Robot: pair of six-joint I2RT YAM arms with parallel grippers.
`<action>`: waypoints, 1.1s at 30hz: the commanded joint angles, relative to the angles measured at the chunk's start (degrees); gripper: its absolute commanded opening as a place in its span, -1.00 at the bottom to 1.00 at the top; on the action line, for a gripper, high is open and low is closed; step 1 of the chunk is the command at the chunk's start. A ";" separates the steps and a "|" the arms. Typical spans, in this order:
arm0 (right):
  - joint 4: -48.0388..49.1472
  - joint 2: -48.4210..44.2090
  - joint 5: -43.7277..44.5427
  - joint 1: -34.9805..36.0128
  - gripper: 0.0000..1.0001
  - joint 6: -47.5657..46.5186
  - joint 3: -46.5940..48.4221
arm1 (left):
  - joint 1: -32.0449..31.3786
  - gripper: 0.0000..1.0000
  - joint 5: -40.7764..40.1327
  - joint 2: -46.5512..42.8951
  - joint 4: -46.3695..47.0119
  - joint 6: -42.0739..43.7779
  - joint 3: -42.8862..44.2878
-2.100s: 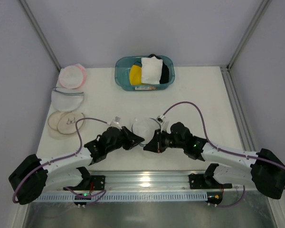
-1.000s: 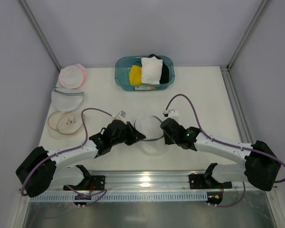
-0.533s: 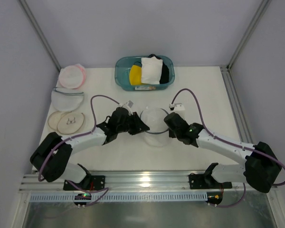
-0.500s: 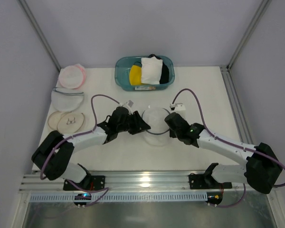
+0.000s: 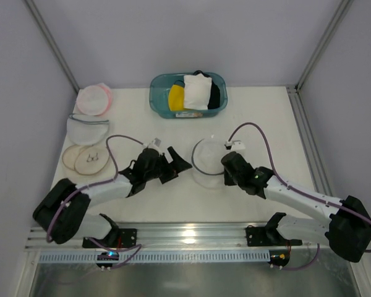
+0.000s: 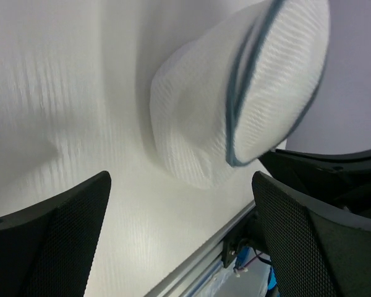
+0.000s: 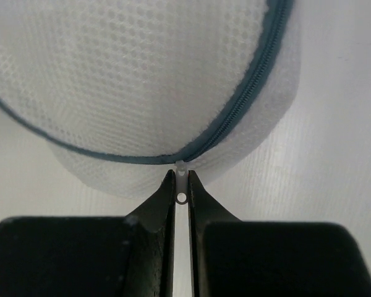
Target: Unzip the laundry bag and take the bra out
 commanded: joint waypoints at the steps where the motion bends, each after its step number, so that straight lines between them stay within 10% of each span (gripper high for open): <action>1: 6.21 -4.39 -10.93 0.82 -0.93 -1.36 -2.42 | -2.47 0.96 -9.18 -11.73 -2.56 -2.75 -2.33; 8: 22.82 -10.72 -35.92 0.91 -0.92 -0.93 -8.23 | -6.87 0.99 -7.57 -21.08 -7.24 -5.64 -3.04; 24: 32.24 -6.85 -41.75 0.91 -0.93 0.04 -9.99 | -10.65 0.97 -3.41 -4.99 5.51 -12.51 1.18; 27: 32.16 -7.38 -42.28 0.91 -0.92 -0.05 -10.16 | -10.65 0.79 -3.32 -2.80 6.83 -12.95 1.80; 33: 31.10 -8.52 -42.55 0.91 -0.92 -0.22 -10.60 | -10.56 -0.43 -2.97 0.11 9.82 -14.27 1.36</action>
